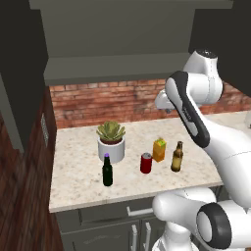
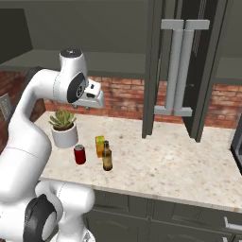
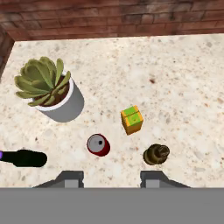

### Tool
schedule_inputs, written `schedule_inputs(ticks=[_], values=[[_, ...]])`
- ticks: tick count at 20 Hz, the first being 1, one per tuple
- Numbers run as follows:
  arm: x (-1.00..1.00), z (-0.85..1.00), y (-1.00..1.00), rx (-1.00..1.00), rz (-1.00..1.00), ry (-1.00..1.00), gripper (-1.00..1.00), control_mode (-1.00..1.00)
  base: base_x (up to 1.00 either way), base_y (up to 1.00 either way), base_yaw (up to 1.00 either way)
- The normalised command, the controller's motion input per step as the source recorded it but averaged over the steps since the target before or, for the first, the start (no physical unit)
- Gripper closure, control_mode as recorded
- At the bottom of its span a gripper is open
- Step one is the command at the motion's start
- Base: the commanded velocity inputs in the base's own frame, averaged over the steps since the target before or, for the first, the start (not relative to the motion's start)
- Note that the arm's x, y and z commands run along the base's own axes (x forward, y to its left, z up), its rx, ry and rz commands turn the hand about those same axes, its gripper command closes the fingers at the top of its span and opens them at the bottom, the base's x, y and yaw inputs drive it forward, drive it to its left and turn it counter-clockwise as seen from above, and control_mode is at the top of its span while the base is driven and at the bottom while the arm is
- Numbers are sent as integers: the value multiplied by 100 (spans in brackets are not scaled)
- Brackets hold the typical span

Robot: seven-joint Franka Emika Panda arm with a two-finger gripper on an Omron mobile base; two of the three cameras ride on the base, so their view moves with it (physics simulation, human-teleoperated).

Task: Sort all alcoholic drinks to one cabinet, and non-alcoholic drinks to the other.

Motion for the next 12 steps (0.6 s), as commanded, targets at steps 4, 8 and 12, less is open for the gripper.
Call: schedule_inputs(ticks=[4,8,12], values=[[-6,-2,-2,0,-1,0,-100,-100,0,0,0],[-33,-32,-28,0,-7,-2,-100,-100,0,0,0],[-83,-60,-61,0,4,-30,-100,-100,0,0,0]])
